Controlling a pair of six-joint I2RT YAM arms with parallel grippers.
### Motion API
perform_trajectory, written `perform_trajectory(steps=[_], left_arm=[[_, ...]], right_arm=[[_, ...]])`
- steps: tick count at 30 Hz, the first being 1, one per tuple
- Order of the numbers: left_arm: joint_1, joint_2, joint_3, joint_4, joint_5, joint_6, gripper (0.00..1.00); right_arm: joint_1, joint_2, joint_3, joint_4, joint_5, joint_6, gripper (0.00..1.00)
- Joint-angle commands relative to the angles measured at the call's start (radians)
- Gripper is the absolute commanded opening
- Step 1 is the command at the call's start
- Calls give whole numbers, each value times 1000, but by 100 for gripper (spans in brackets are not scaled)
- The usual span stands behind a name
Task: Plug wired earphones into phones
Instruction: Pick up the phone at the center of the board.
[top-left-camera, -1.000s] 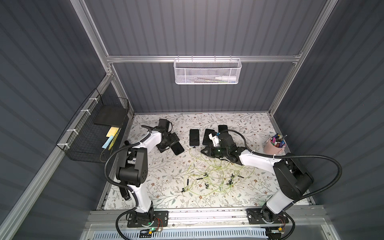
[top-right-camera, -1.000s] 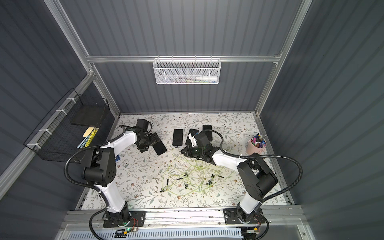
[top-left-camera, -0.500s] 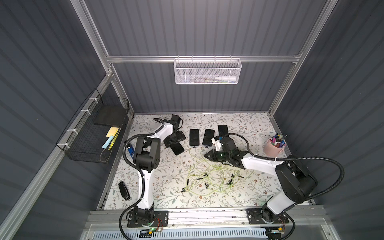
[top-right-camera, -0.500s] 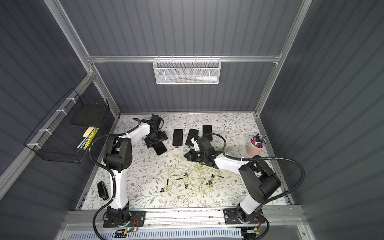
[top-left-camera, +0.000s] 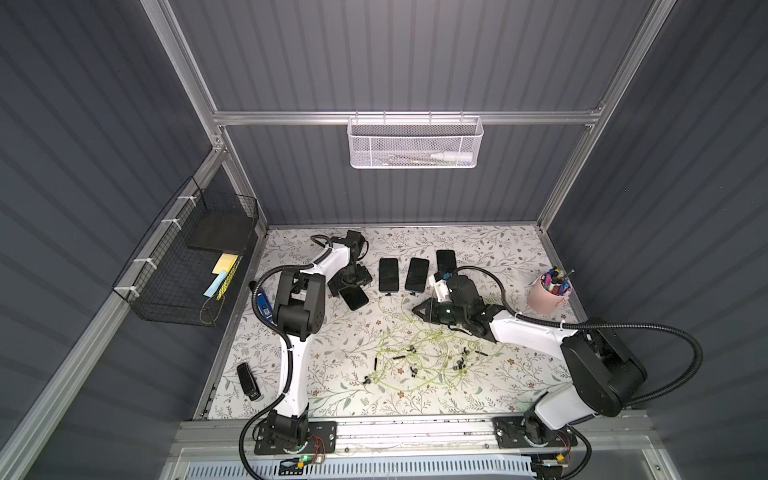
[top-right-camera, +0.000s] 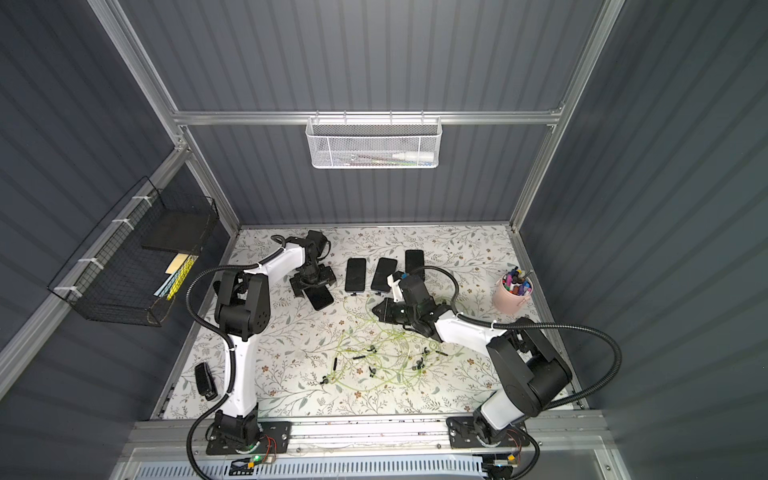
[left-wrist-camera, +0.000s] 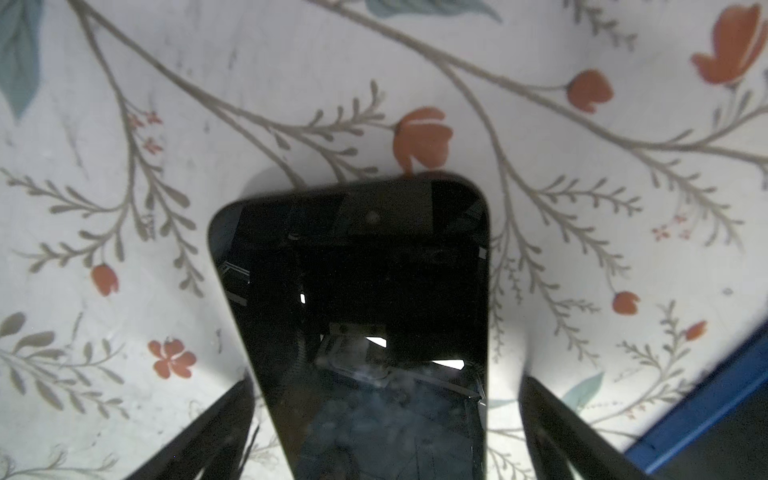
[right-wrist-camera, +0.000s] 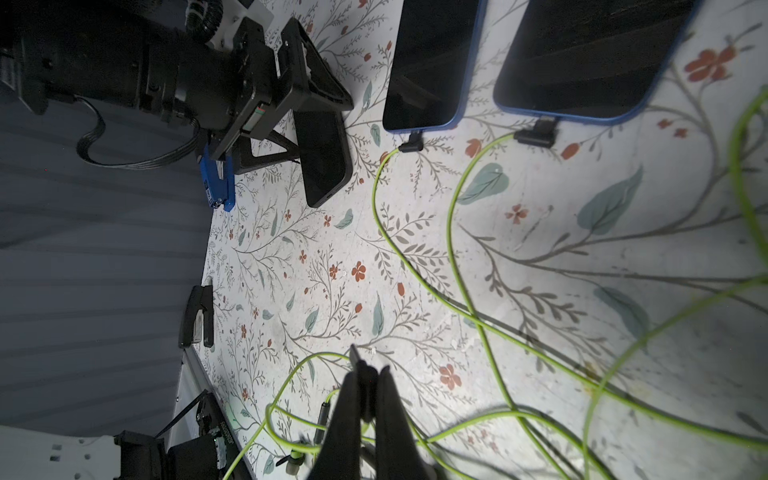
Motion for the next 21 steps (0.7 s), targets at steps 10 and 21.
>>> perform_trajectory(steps=[10, 21], left_arm=[[-6, 29, -92, 8, 35, -66, 70], [15, -253, -123, -14, 256, -94, 62]], right_arm=[[-4, -40, 14, -84, 16, -47, 0], [39, 6, 129, -167, -26, -168, 2]])
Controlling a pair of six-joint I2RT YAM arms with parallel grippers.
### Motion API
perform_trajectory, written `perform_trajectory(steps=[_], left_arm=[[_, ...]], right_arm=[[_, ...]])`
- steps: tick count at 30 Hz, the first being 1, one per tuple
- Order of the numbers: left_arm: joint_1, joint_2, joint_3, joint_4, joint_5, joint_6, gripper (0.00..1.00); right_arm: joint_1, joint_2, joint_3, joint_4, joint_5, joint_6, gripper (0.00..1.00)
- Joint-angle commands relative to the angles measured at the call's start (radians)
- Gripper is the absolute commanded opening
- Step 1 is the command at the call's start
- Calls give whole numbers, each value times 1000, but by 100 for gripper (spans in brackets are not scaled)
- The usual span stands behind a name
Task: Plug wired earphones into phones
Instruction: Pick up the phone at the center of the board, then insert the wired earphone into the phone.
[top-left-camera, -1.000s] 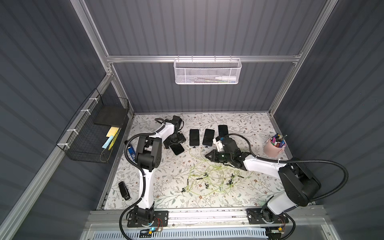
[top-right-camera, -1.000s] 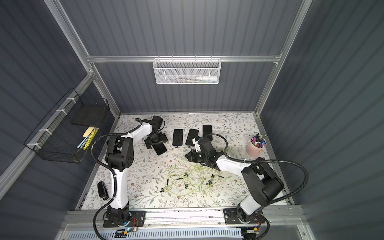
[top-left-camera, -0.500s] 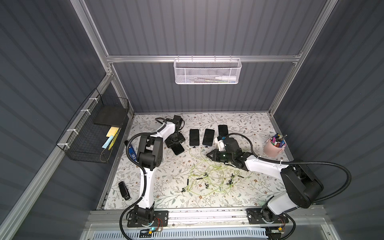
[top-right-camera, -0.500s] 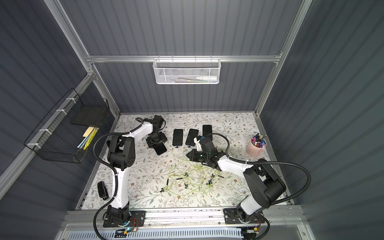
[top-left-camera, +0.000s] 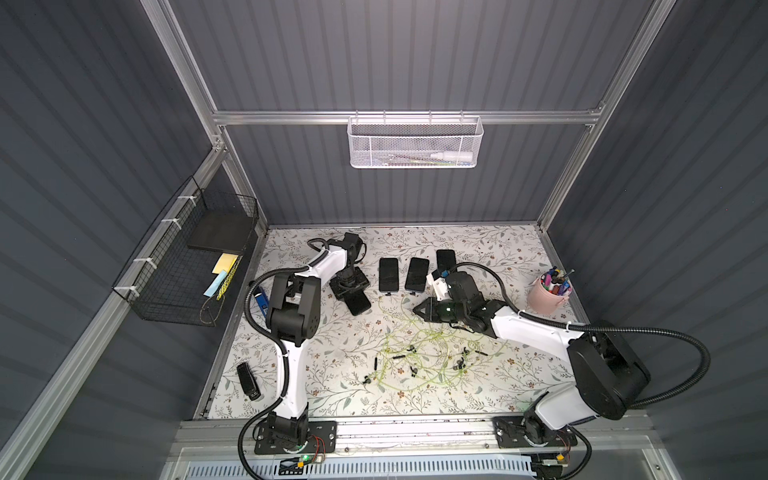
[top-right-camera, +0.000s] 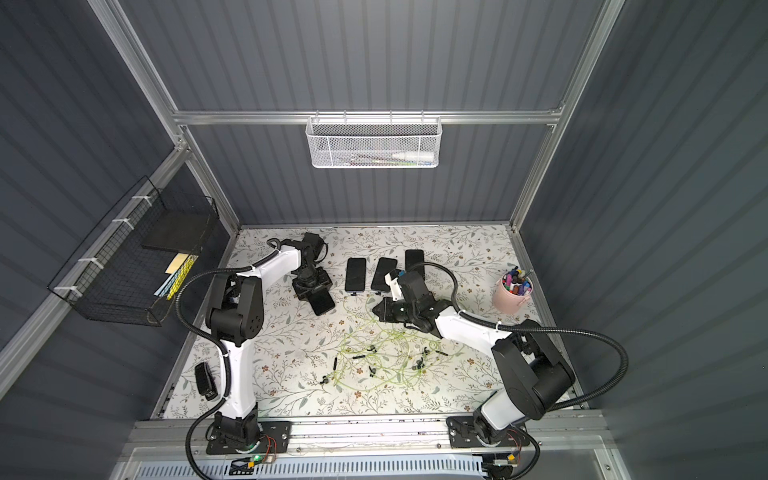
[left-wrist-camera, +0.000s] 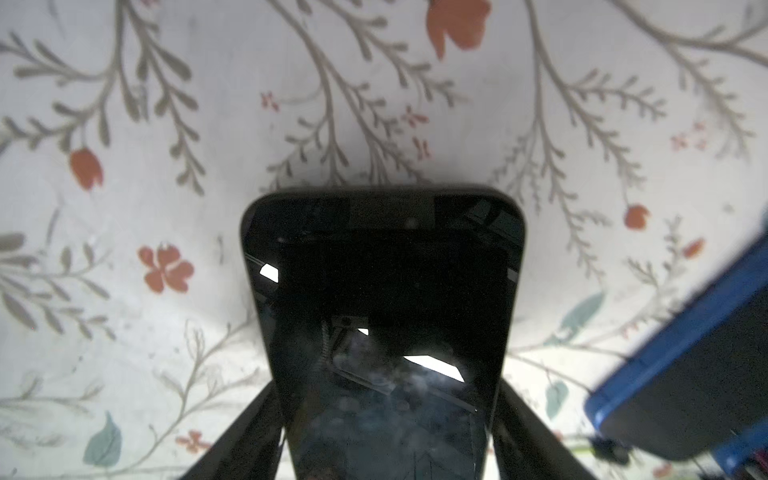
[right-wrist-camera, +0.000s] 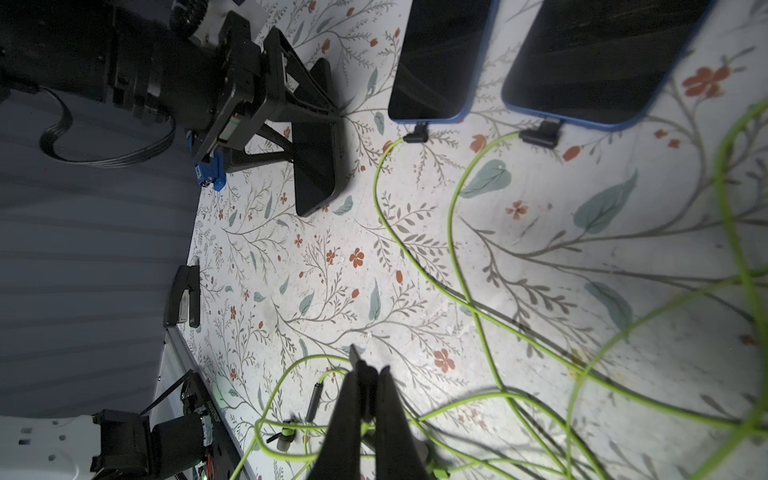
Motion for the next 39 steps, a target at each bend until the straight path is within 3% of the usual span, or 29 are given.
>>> perform_trajectory(steps=[1, 6, 10, 16, 21, 39], left_arm=[[22, -152, -25, 7, 186, -56, 61], [61, -272, -128, 130, 386, -184, 51], [75, -358, -248, 280, 506, -337, 33], [79, -449, -463, 516, 587, -617, 0], [77, -505, -593, 670, 594, -799, 0], [68, -509, -592, 662, 591, -802, 0]], right_arm=[[35, 29, 60, -25, -20, -78, 2], [92, 35, 71, 56, 35, -101, 0], [123, 36, 64, 124, 138, -102, 0], [139, 18, 57, 167, 248, -88, 0], [159, 14, 68, 184, 278, -96, 0], [182, 41, 98, 200, 275, -114, 0]])
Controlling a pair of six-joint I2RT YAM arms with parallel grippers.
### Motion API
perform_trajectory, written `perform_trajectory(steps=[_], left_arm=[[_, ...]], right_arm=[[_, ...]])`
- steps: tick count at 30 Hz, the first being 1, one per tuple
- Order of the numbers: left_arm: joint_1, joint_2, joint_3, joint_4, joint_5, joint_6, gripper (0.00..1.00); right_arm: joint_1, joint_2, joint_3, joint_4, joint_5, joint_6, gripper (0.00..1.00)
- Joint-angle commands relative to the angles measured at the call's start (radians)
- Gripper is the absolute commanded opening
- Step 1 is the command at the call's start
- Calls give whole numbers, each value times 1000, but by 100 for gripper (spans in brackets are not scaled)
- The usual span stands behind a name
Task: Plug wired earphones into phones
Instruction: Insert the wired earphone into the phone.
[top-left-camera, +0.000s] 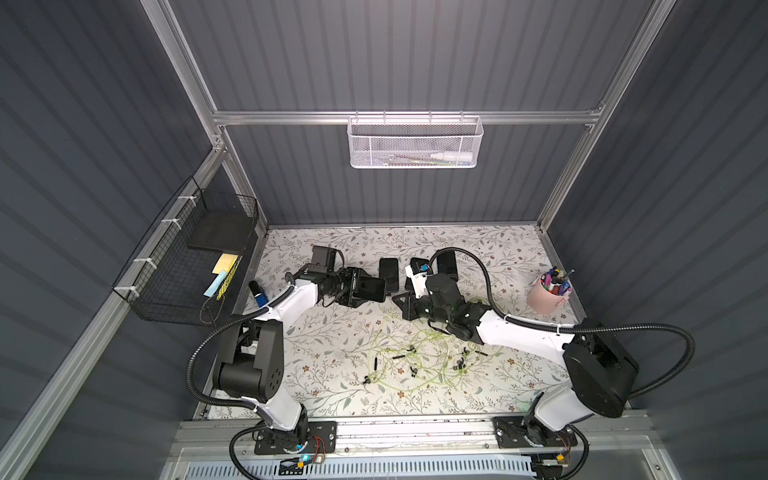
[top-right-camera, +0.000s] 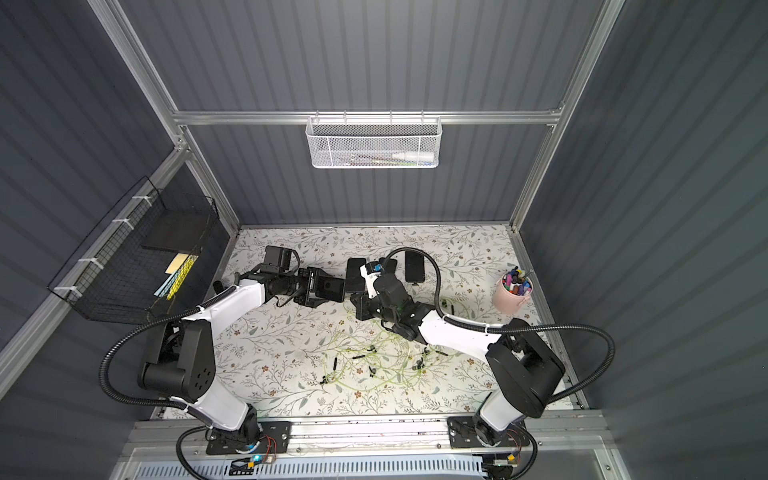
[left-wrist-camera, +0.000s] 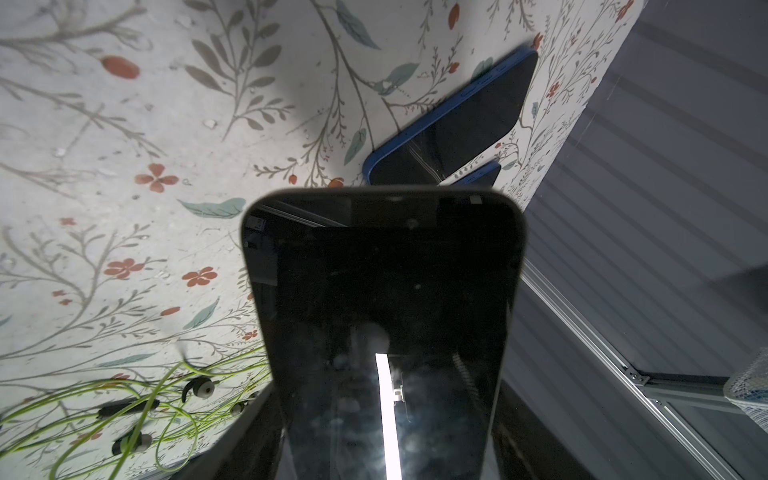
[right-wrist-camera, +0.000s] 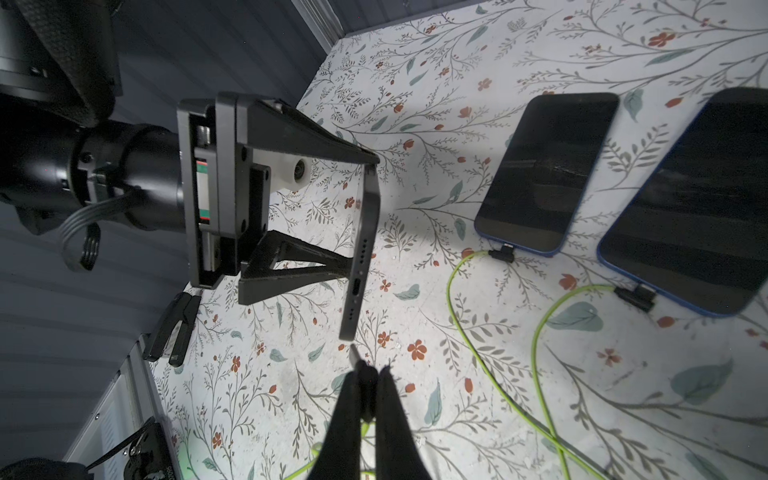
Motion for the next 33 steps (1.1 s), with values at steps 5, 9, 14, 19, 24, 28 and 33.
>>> perform_trajectory(steps=[5, 9, 14, 19, 24, 28, 33], left_arm=[[-12, -24, 21, 9, 38, 1, 0], [-13, -28, 15, 15, 39, 2, 0], [-13, -31, 13, 19, 41, 0, 0], [-13, -33, 12, 24, 41, 2, 0], [-16, -35, 9, 31, 45, 3, 0], [-18, -38, 4, 46, 45, 5, 0], [-23, -44, -8, 52, 45, 11, 0]], right_arm=[[3, 23, 50, 5, 30, -30, 0], [3, 31, 72, -15, 39, -50, 0], [3, 46, 79, -19, 37, -43, 0], [1, 59, 86, -24, 37, -43, 0], [1, 71, 91, -26, 41, -39, 0], [1, 79, 99, -31, 44, -38, 0], [-6, 95, 112, -35, 48, -31, 0]])
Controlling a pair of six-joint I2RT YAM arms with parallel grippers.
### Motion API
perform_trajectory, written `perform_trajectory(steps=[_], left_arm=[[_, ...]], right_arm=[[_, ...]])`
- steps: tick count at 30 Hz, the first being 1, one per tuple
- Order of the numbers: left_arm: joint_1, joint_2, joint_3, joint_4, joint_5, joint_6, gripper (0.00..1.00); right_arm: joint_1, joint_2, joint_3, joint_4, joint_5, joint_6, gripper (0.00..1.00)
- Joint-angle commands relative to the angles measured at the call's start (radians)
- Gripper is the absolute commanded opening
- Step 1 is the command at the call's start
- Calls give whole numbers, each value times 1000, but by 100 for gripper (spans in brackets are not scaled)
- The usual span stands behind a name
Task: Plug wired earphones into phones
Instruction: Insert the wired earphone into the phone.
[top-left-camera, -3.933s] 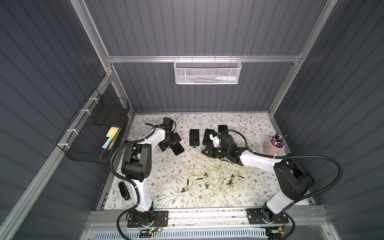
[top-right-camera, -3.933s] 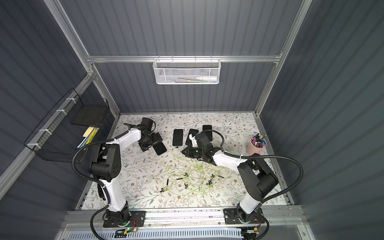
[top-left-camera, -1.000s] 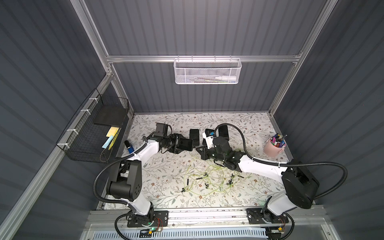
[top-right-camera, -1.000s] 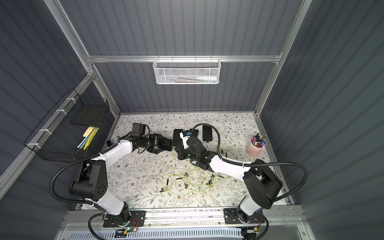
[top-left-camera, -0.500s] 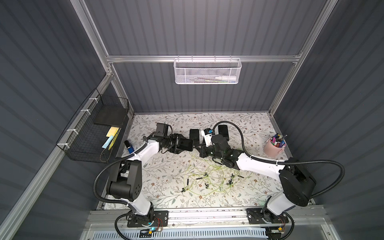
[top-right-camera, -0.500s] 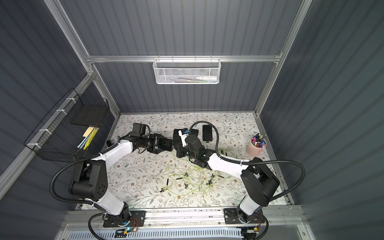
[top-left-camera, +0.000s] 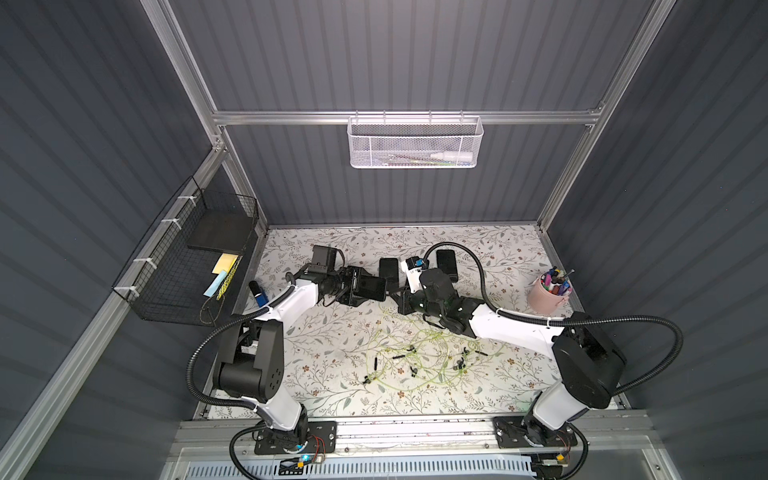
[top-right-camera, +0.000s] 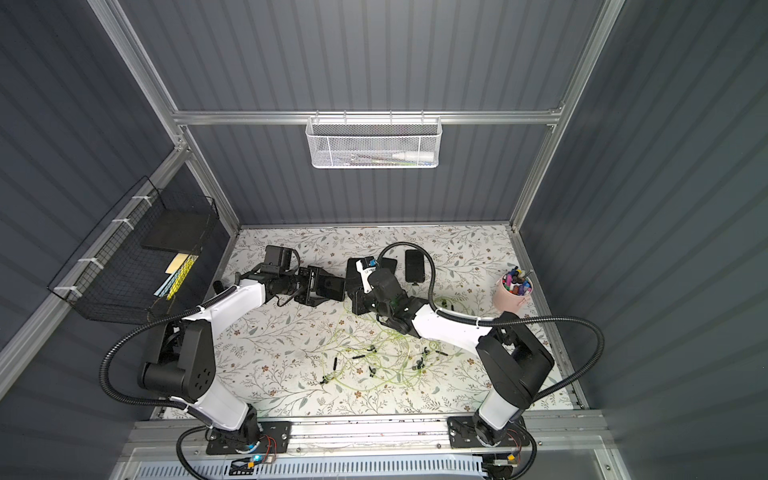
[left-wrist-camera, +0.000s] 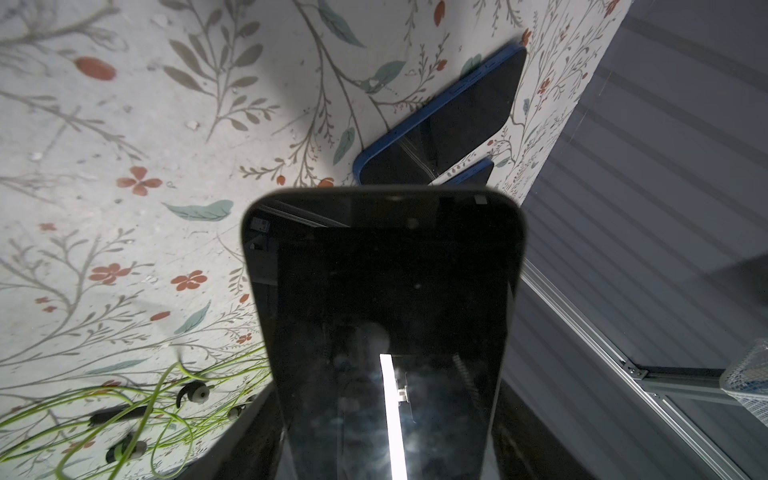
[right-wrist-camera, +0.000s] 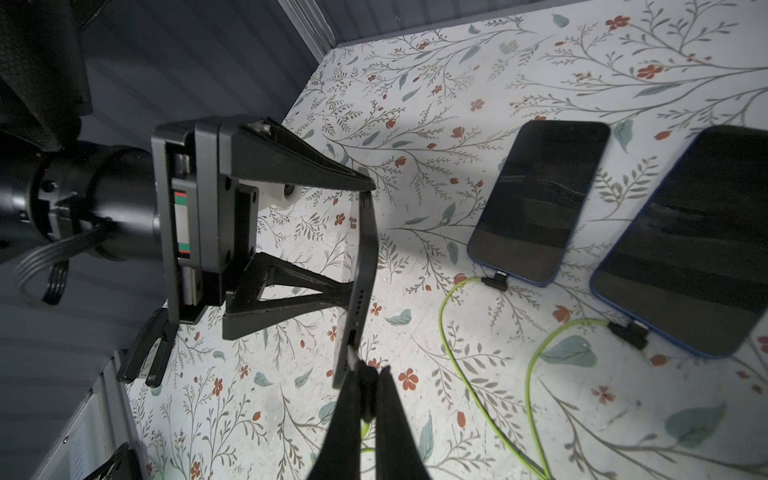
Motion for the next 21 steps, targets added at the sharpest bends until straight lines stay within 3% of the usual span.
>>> perform_trajectory(steps=[1, 21], left_arm=[[-12, -46, -11, 30, 51, 8, 0], [-19, -73, -43, 25, 14, -16, 0]], right_arm=[[-4, 26, 32, -16, 16, -1, 0], [-8, 58, 79, -98, 106, 36, 0]])
